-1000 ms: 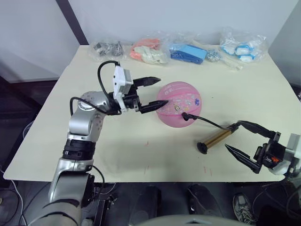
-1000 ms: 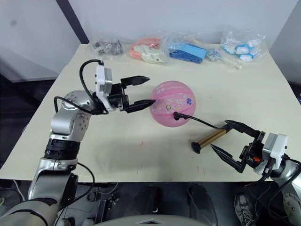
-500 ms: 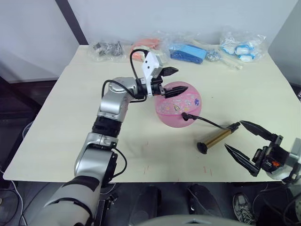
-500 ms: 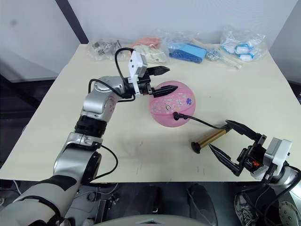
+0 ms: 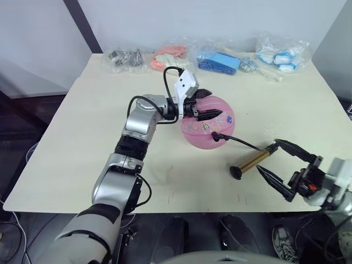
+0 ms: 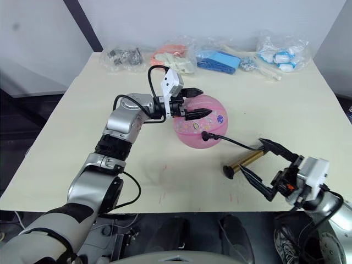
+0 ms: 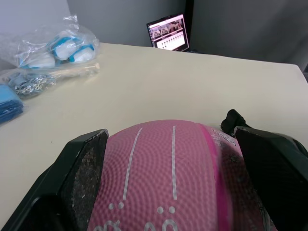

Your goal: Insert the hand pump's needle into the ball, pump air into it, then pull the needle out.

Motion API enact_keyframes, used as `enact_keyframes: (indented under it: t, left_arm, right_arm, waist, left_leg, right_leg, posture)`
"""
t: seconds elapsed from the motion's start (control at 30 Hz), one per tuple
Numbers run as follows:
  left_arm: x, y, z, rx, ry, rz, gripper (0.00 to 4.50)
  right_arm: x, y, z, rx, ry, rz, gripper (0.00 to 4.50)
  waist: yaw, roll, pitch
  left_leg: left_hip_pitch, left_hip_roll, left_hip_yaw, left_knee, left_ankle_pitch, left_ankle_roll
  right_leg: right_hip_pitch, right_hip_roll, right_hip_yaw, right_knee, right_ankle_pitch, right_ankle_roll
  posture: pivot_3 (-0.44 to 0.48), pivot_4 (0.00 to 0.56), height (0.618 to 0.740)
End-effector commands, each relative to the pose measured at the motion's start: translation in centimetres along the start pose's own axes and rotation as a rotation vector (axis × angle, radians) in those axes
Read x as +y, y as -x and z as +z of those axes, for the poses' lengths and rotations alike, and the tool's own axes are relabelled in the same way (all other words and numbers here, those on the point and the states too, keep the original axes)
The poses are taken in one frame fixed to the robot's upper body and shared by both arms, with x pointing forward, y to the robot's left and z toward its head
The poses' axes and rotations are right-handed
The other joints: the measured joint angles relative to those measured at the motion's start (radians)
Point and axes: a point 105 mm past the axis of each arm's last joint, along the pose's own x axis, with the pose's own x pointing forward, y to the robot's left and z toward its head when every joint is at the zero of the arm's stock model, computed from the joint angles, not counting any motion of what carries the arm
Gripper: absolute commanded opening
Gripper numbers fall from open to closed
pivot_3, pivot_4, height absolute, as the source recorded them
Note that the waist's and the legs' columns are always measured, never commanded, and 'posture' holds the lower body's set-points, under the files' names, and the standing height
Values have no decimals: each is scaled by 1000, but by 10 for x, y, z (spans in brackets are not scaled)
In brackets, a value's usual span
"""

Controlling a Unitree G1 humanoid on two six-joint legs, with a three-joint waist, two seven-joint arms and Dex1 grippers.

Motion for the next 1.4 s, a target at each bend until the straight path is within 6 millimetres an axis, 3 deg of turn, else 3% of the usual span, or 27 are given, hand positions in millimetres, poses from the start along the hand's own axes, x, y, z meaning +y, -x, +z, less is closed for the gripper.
enact_keyframes:
  t: [0.03,0.23,0.47,0.73,1.1,1.2,1.4]
  left_arm:
    - [-7,-7,-28,91,59,3,4500]
    - [1,-9,-42,123,134,94,4500]
    - [-5,-14,-49,147,172,132,4500]
    - [-14,-20,-53,169,201,221,4500]
    - [-20,-21,-56,181,215,287,4500]
    - [-20,-20,-57,185,218,291,4500]
    - [-19,-21,-58,187,221,294,4500]
  right_arm:
    - [7,-22,4,10,9,18,4418]
    - [6,-56,-7,141,133,25,4418]
    - [-8,-77,-14,308,368,57,4418]
    - [-22,-94,-7,422,610,112,4418]
    - [-27,-108,-18,517,839,210,4418]
    - [-28,-112,-17,508,875,212,3613]
    - [-27,-113,-16,487,903,219,792]
  waist:
    - [1,0,-1]
    - [4,-3,-3]
    - [3,-6,-7]
    - [7,-8,-12]
    - [7,-8,-15]
    - [6,-8,-16]
    - [6,-8,-16]
  left_leg:
    - [0,0,0,0,0,0]
    - [0,-1,-1,2,0,-1]
    - [0,-1,-1,3,0,-1]
    - [0,-1,-2,3,1,-1]
    - [0,-1,-2,3,2,-4]
    - [0,-1,-2,3,2,-4]
    - [0,-1,-2,3,2,-4]
  right_leg:
    - [0,0,0,0,0,0]
    - [0,0,0,0,0,0]
    - [1,0,-1,0,0,0]
    - [2,-1,-1,-1,0,0]
    - [2,-1,-2,-2,0,0]
    - [2,-1,-1,-2,0,0]
    - [2,-1,-1,-2,0,0]
  posture:
    - [0,150,736]
    - [0,150,736]
    - [0,150,736]
    - [0,150,736]
    - [0,150,736]
    - [0,150,736]
    - [0,150,736]
